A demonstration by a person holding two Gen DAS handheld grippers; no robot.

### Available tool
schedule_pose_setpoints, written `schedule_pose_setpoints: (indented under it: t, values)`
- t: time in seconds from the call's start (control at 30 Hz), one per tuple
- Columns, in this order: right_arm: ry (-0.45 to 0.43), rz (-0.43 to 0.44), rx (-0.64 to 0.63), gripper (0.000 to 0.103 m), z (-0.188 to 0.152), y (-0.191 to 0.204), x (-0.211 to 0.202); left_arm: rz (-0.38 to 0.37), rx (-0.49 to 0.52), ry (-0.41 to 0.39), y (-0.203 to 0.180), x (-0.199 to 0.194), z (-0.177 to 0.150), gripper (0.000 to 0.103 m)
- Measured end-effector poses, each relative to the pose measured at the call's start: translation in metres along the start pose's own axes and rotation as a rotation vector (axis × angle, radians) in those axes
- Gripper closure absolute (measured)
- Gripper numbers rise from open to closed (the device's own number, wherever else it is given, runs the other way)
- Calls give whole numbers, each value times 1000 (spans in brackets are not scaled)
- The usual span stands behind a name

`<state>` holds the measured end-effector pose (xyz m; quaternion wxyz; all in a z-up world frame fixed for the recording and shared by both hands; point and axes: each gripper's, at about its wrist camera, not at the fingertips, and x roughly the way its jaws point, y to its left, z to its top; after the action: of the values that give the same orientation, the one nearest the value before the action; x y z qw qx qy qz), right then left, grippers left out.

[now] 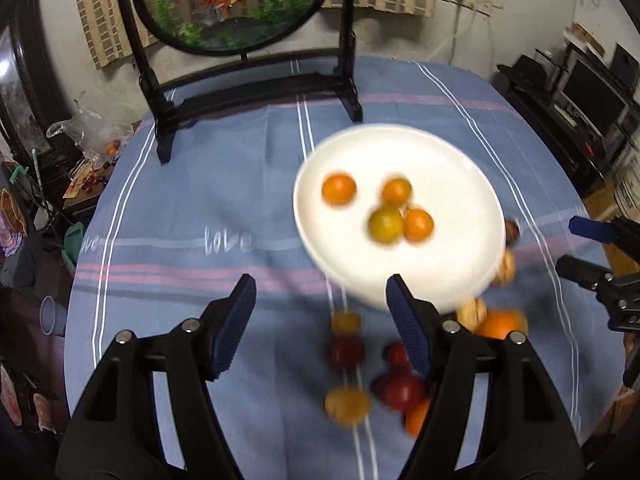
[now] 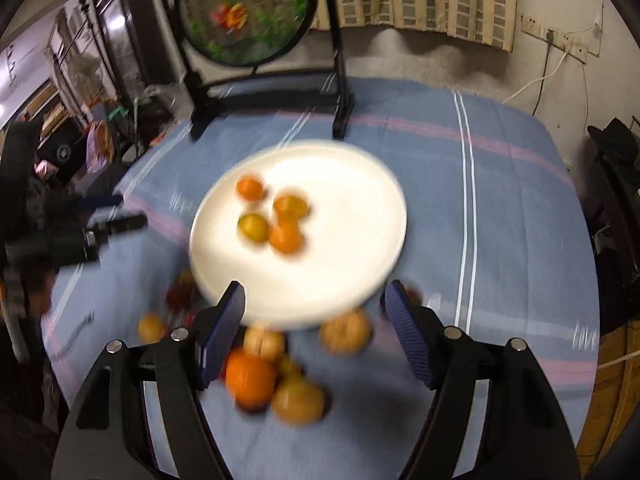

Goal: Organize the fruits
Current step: 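Return the left tool to the pile and grasp a tangerine, then grasp a dark red plum with the right tool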

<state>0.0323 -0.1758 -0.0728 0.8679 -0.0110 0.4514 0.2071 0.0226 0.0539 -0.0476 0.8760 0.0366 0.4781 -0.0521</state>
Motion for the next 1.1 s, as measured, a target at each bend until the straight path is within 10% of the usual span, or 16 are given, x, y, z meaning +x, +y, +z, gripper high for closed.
schedule_pose_setpoints:
  t: [0.37, 0.57, 0.7, 0.87, 1.1]
  values:
    - [121, 33, 136, 30, -90, 6, 9, -146, 101, 147, -61, 8, -109, 34]
    - [136, 39, 122, 30, -100, 15, 10, -144, 65, 134, -73, 34, -107, 34]
    - [138, 39, 131, 30, -100, 15, 16, -135, 76, 144, -79, 43, -104, 59]
    - [127, 95, 120, 30, -95, 30, 28, -141, 57, 138, -66, 32, -105, 61]
    - [164, 75, 119, 52, -84, 44, 68, -158, 6, 105, -46, 2, -109, 61]
